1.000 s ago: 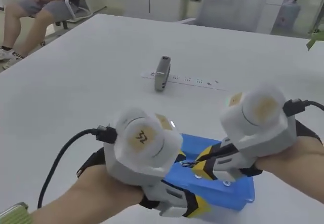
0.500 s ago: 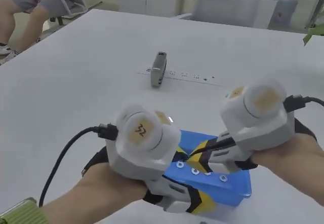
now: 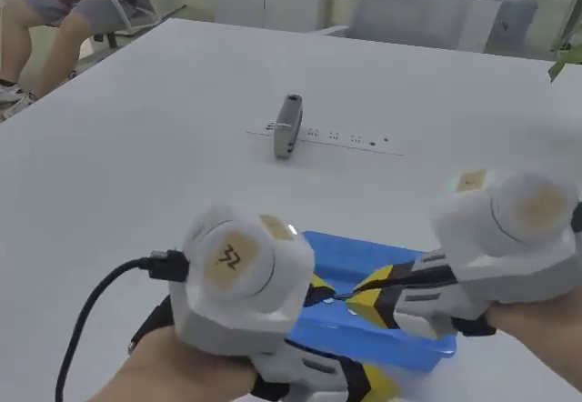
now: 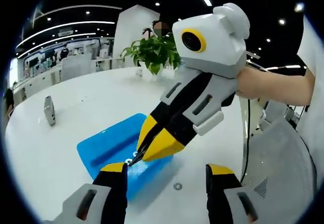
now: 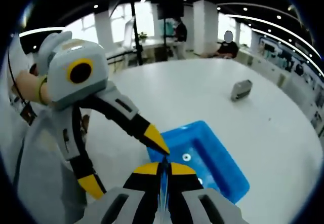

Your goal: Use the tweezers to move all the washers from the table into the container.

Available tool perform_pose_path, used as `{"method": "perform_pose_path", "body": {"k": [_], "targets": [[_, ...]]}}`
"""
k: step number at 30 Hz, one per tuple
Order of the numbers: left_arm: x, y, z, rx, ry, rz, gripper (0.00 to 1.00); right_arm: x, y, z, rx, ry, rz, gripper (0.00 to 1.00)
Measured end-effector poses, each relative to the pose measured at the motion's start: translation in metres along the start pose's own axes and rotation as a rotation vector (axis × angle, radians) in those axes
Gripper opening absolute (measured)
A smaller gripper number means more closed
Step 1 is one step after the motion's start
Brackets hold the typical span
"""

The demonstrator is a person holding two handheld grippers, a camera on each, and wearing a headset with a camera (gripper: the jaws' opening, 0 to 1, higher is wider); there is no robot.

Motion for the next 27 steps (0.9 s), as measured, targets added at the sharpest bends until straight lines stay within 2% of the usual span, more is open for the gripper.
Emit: {"method": "perform_pose_path", "body": {"k": [3,6,8,12,14,17,19,21,23,25,26,27], "targets": [[0.013,-0.003,-0.004,-0.01,0.047,-0.015,0.63,-0.013,-0.008,-0.009,-0.025,-0.009,-0.005,0.02],[0.027,-0.005,-0.009,-0.008,0.026,-0.042,0.64,-0.02,-0.012,-0.012,-0.022,-0.005,-0.005,0.02],[0.034,-0.007,-0.011,0.001,0.021,-0.05,0.64,-0.028,-0.016,-0.013,-0.008,0.024,-0.006,0.02],[0.046,-0.011,-0.011,0.015,0.039,-0.045,0.65,-0.042,-0.016,-0.019,-0.037,0.013,-0.004,0.02],[0.054,-0.013,-0.011,0.036,0.025,-0.055,0.65,-0.047,-0.016,-0.019,-0.014,0.045,0.003,0.02],[0.062,-0.015,-0.013,0.033,0.034,-0.061,0.64,-0.052,-0.015,-0.021,-0.012,0.077,-0.008,0.02],[0.066,-0.017,-0.014,0.037,0.03,-0.063,0.65,-0.055,-0.013,-0.024,-0.013,0.092,-0.016,0.02],[0.069,-0.021,-0.016,0.052,-0.004,-0.054,0.67,-0.058,-0.013,-0.023,-0.002,0.113,-0.014,0.02],[0.07,-0.023,-0.017,0.057,-0.004,-0.045,0.68,-0.06,-0.013,-0.022,0.016,0.127,-0.021,0.02],[0.072,-0.023,-0.019,0.056,-0.006,-0.041,0.7,-0.062,-0.012,-0.021,0.041,0.143,-0.025,0.02],[0.074,-0.023,-0.022,0.038,-0.012,-0.041,0.7,-0.063,-0.011,-0.019,0.056,0.15,-0.024,0.02],[0.074,-0.023,-0.024,0.04,-0.006,-0.035,0.72,-0.064,-0.01,-0.019,0.052,0.149,-0.024,0.02]]}}
Point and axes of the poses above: the centre of the closed fingertips' face, and the gripper's own axes: y roughly forward along the fingers, x roughly to its right, z roughly out of its top, the point moved 10 cm from there along -y, roughly backward along the fingers, and after that the axes turned 10 degrees about x, right-handed, at the moved point
